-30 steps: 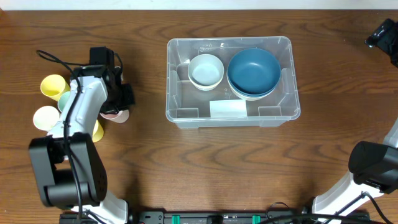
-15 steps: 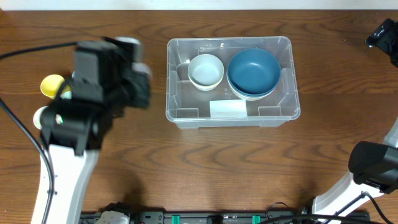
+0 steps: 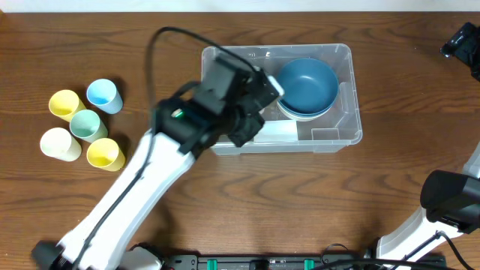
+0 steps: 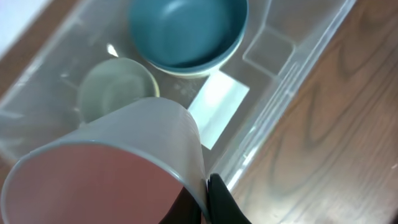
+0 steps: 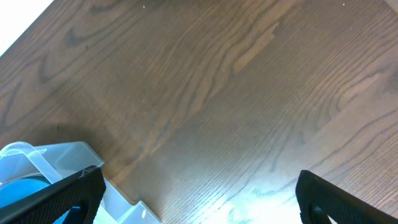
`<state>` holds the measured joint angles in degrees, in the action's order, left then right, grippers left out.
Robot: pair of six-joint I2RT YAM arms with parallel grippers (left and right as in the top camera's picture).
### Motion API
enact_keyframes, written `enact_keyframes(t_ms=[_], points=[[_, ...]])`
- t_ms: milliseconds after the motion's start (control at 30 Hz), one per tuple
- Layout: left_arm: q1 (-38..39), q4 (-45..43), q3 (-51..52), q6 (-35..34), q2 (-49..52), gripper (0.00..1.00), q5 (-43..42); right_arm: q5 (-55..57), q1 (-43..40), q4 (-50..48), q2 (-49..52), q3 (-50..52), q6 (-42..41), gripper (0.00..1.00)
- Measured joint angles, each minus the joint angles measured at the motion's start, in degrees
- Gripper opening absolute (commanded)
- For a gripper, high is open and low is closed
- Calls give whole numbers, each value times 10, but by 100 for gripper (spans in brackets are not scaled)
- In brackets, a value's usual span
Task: Pack container
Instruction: 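Lower the pink cup into the bin beside the bowl stacks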
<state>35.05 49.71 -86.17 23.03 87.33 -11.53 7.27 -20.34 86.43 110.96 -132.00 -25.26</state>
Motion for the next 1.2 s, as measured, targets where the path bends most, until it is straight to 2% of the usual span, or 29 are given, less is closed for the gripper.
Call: enact_keyframes(t_ms=[200, 367, 1200], points=[[0, -24, 0, 23, 90, 6, -1, 0, 0, 0, 0, 0, 0, 99], [0, -28, 0, 28, 126, 6, -1, 0, 0, 0, 0, 0, 0, 99], [29, -70, 0, 38, 215, 6, -1, 0, 0, 0, 0, 0, 0, 99]])
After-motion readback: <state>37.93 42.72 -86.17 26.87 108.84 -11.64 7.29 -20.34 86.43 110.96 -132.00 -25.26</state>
